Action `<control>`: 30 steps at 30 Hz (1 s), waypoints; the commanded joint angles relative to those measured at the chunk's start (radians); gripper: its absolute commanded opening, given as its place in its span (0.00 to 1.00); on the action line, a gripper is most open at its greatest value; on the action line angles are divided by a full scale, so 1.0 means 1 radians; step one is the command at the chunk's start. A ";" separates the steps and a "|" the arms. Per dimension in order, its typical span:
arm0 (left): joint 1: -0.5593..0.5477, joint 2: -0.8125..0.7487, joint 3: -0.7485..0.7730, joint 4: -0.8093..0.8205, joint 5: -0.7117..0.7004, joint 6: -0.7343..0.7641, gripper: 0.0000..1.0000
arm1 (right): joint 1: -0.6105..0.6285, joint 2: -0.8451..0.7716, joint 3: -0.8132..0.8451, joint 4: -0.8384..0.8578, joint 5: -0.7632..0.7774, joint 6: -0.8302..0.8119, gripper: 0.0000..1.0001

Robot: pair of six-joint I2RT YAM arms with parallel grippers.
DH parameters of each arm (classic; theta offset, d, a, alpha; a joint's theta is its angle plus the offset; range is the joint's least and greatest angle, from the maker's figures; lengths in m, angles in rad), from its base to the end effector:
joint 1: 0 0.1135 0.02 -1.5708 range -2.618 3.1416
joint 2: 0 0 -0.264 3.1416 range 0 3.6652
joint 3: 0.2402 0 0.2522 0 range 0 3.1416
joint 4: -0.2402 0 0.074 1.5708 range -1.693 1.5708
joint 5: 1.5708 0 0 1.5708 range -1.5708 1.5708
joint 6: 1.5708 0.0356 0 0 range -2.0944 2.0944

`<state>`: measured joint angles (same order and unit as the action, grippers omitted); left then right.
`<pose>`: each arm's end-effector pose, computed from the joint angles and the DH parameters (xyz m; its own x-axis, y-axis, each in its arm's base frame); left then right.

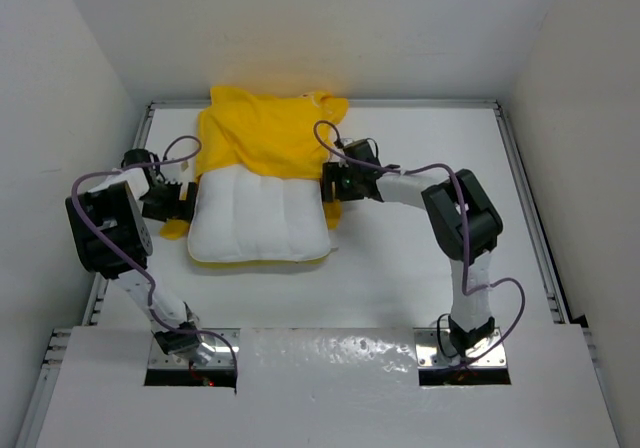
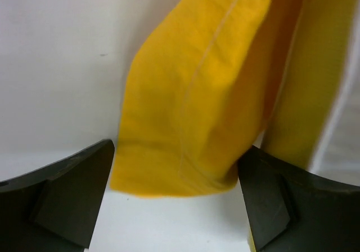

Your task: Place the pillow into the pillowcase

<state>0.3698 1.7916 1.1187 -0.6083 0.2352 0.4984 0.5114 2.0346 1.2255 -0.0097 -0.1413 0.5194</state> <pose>0.3180 0.1144 0.1612 -0.9232 0.1407 -0.3576 0.1729 0.9831 -0.0597 0.3684 0.2125 0.1340 -0.8350 0.0949 -0.5420 -0.1773 0.8860 0.4283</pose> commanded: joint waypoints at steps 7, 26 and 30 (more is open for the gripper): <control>-0.020 0.101 -0.039 0.048 0.186 0.023 0.34 | 0.003 -0.043 -0.173 0.057 -0.115 0.034 0.00; 0.004 -0.216 0.713 -0.641 0.989 0.171 0.00 | -0.135 -0.450 -0.040 0.726 -0.589 0.712 0.00; 0.018 -0.202 0.926 -0.158 1.015 -0.410 0.00 | -0.226 -0.410 0.209 0.818 -0.567 0.791 0.00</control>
<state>0.3820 1.6218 1.9507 -1.1076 1.0843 0.5606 0.3252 1.6306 1.2400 0.5308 -0.6693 1.1458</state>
